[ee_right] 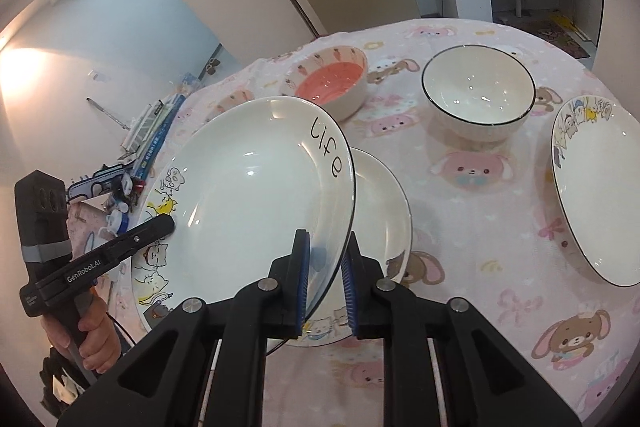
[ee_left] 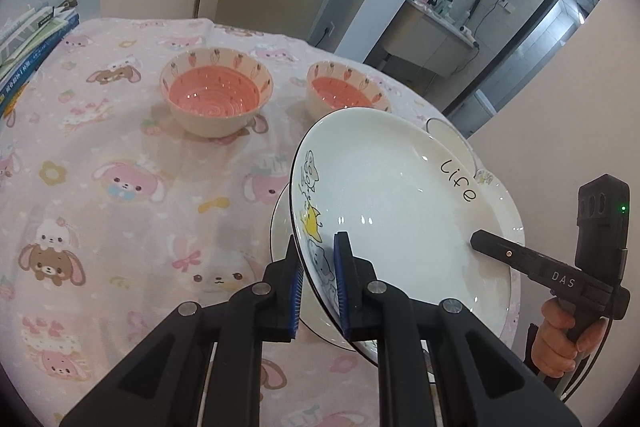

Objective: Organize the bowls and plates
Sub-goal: 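Carry the held plate over the other white 'Life' plate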

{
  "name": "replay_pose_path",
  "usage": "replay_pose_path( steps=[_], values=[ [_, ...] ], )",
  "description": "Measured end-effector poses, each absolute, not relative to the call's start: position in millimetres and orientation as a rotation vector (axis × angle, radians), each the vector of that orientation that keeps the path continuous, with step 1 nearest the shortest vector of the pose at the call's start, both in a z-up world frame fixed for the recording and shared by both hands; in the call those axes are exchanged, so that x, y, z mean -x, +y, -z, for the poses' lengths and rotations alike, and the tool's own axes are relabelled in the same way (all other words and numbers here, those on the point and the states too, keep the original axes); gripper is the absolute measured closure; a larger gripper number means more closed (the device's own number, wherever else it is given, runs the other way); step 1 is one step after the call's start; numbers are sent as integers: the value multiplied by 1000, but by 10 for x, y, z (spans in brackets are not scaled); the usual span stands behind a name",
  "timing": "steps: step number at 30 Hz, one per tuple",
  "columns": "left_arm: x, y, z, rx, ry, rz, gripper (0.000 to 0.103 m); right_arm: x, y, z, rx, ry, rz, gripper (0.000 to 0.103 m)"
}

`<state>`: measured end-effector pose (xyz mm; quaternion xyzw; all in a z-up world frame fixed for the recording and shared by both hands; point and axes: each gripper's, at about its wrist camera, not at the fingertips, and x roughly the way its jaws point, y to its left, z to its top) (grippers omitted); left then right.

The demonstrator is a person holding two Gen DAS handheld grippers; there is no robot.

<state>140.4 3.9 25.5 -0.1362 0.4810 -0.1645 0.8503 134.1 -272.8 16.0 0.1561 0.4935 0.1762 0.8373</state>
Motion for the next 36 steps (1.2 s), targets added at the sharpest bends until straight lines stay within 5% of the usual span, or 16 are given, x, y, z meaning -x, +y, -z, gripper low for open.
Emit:
replay_pose_path(
  steps=[19,36],
  values=[
    [-1544,-91,283,250,1115,358,86,-1492,-2850,358,-343,1142,-350,86],
    [-1344,-242,251,88,1055,299,81,-1374,-2651,372,-161,1081,-282,84]
  ],
)
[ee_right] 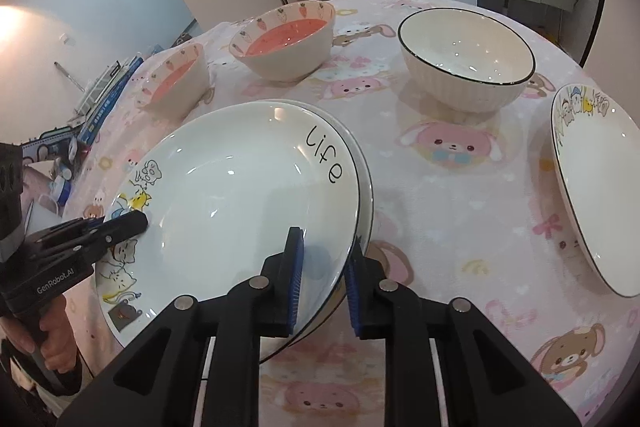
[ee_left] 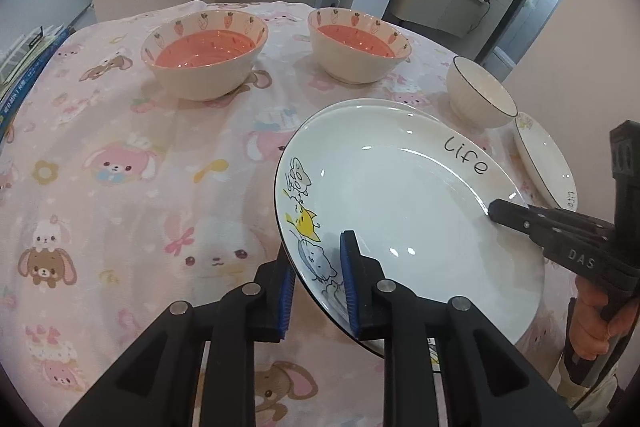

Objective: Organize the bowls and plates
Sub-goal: 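Carry the held plate over the other white 'Life' plate, then lower the plate onto the other plate and open both grippers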

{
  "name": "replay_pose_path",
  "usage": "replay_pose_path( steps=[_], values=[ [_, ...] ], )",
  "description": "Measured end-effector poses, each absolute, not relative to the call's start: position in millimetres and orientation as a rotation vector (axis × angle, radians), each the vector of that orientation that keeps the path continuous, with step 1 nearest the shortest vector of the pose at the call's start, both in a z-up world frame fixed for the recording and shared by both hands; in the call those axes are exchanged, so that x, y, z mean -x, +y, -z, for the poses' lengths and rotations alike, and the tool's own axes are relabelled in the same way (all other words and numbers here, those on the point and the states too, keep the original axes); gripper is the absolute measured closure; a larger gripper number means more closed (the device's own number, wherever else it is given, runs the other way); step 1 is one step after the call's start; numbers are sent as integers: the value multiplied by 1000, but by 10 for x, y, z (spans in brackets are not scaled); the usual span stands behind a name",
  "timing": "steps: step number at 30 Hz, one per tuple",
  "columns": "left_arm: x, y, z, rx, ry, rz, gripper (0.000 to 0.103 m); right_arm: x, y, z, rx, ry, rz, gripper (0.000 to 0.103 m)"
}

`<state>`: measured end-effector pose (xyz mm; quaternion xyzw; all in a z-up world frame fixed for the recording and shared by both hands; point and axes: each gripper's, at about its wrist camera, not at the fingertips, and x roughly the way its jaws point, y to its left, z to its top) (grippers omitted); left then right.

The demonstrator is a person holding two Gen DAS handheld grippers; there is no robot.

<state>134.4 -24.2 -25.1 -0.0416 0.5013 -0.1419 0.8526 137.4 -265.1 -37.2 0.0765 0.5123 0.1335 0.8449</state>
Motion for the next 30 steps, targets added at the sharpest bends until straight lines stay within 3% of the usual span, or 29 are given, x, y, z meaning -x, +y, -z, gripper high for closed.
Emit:
replay_pose_path(
  steps=[30],
  values=[
    [-1166,-432,363,-35,972,191,77,-1053,-2470,356,57,952,-194,80]
  ],
)
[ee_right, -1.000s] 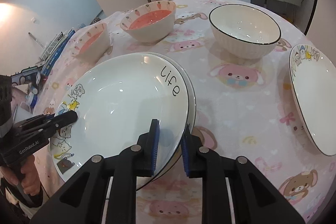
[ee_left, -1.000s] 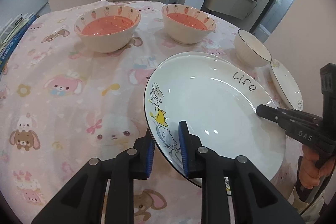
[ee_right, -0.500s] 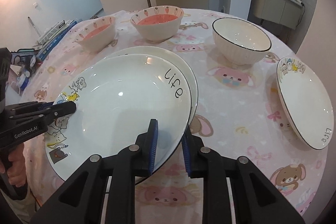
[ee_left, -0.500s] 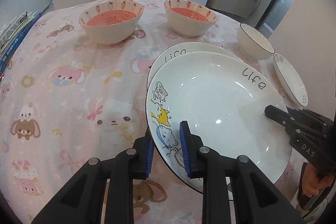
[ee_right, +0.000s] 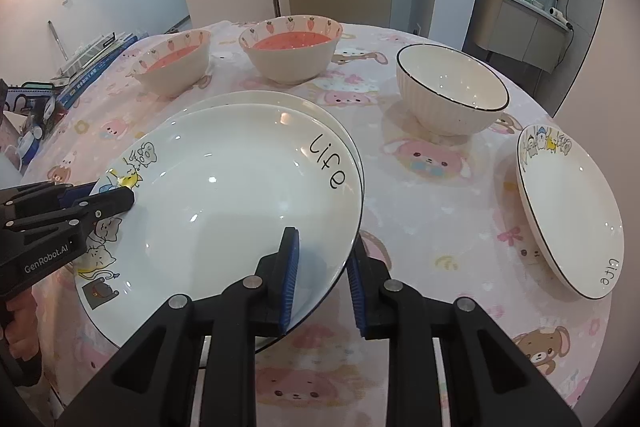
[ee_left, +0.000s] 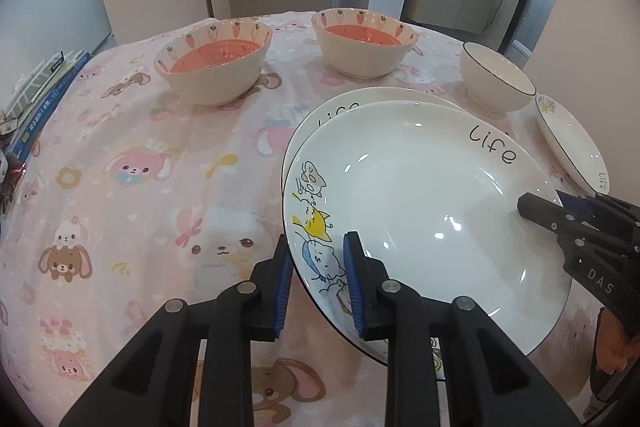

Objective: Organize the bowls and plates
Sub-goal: 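Lower the plate onto the other plate and open both grippers, then move both grippers to the white plate with the cartoon-animal rim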

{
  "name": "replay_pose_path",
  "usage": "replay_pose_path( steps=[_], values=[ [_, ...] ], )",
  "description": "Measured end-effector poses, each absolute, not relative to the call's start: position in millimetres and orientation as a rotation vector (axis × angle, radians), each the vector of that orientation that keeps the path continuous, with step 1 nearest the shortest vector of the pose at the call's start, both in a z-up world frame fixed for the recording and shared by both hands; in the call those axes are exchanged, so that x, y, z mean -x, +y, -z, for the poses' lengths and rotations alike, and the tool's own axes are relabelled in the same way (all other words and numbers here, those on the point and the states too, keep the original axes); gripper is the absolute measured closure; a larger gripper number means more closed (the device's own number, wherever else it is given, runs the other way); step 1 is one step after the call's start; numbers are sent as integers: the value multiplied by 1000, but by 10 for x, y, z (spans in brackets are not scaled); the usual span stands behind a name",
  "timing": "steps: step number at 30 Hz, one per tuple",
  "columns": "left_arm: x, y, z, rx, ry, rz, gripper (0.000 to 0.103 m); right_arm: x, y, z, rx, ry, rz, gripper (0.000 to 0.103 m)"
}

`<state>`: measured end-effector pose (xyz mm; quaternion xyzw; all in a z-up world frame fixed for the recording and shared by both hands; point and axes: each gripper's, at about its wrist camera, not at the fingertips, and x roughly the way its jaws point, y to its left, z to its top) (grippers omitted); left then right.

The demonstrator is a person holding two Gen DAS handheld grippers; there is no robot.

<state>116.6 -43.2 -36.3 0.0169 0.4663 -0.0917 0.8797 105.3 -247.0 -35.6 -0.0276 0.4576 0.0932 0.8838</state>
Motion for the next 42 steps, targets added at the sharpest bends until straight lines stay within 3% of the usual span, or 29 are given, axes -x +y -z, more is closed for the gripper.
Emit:
replay_pose_path(
  steps=[20,25,40,41,42],
  values=[
    [-723,-363,103,25,878,174,77,-892,-2670,250,-45,937,-236,82],
    [-742,-405,137,21,893,175,77,-919,-2693,259,-57,941,-236,91],
    [-598,-515,-134,-28,787,155,76,-785,-2776,104,-74,882,-240,91],
    [-587,-525,-161,-25,779,159,72,-754,-2781,58,-74,864,-245,91],
    [-573,-534,-191,-28,768,158,58,-728,-2787,10,-71,847,-245,91]
  ],
)
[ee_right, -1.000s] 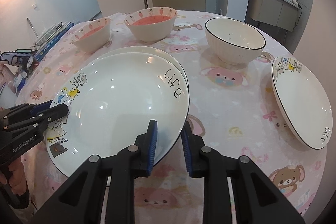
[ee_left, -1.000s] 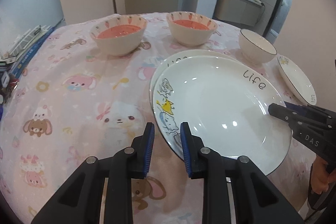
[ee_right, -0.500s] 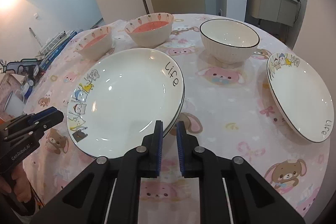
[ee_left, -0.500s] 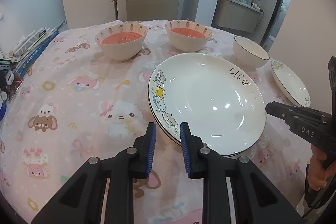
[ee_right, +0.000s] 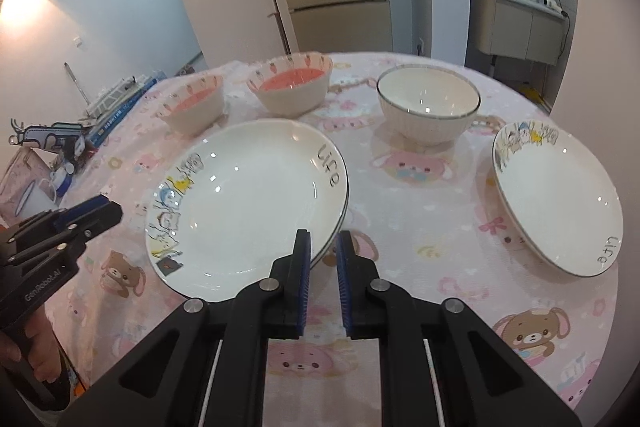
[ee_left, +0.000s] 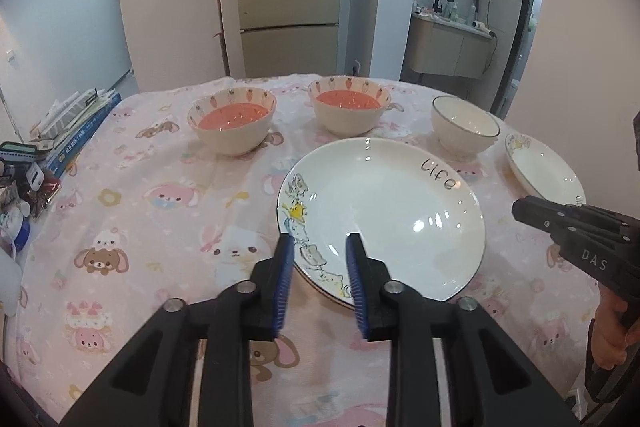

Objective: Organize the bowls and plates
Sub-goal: 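Move both grippers to the white plate with the cartoon-animal rim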

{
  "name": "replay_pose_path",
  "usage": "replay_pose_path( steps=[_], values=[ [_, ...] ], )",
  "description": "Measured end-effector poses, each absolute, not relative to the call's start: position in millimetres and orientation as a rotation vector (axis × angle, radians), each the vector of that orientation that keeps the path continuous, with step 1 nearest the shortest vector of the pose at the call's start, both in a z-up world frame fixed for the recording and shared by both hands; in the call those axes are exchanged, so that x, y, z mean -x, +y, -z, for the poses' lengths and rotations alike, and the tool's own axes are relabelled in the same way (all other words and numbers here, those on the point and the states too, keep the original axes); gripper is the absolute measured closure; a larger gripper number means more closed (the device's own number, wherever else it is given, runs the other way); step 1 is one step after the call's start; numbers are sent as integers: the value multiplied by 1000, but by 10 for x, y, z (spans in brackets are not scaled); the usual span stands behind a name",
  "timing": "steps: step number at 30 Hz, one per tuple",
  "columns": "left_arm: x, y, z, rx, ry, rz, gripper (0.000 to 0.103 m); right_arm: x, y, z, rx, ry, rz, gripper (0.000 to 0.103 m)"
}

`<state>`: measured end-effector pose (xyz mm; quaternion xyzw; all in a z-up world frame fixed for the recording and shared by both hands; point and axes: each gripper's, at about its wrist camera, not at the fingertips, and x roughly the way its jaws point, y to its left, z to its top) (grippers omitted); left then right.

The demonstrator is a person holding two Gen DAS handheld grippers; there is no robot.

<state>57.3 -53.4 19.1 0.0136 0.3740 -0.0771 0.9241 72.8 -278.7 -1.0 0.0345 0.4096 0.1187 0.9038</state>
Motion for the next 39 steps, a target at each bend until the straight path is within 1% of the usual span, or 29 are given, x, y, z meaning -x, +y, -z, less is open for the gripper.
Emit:
replay_pose_path(
  steps=[1,2,3,5,7,8,10,11,12,13,14,15,16,19,26,39],
  values=[
    [-549,-546,-225,-33,746,155,46,-692,-2798,-48,-67,825,-240,91],
    [-519,-555,-265,-36,714,152,26,-653,-2811,-96,-64,805,-235,91],
    [-489,-561,-299,-37,683,142,20,-614,-2829,-149,-62,782,-230,90],
    [-419,-576,-378,-41,631,129,20,-537,-2859,-247,-55,745,-217,83],
    [-372,-600,-456,-36,607,150,19,-470,-2890,-334,-41,708,-201,66],
    [-360,-610,-488,-32,599,155,18,-423,-2902,-384,-27,680,-187,62],
    [-321,-642,-557,-27,577,159,18,-353,-2927,-469,-5,632,-161,49],
    [-299,-669,-595,-30,564,163,18,-310,-2939,-517,5,606,-147,45],
    [-280,-691,-622,-34,554,168,18,-272,-2953,-559,13,583,-137,35],
    [-255,-728,-659,-42,538,174,17,-235,-2972,-602,17,559,-132,29],
    [-234,-758,-683,-49,527,177,17,-203,-2990,-639,17,536,-131,20],
    [-217,-791,-705,-57,516,178,17,-175,-3017,-673,14,515,-131,14],
    [-198,-834,-733,-67,504,179,16,-141,-3041,-703,11,493,-128,12],
    [-167,-927,-777,-60,479,190,16,-65,-3111,-773,8,450,-107,8],
    [-150,-1198,-860,-64,445,232,15,65,-3373,-807,-6,422,-55,8],
    [-328,-1948,-848,-54,474,359,15,17,-4100,-769,-61,447,59,8]
  ],
)
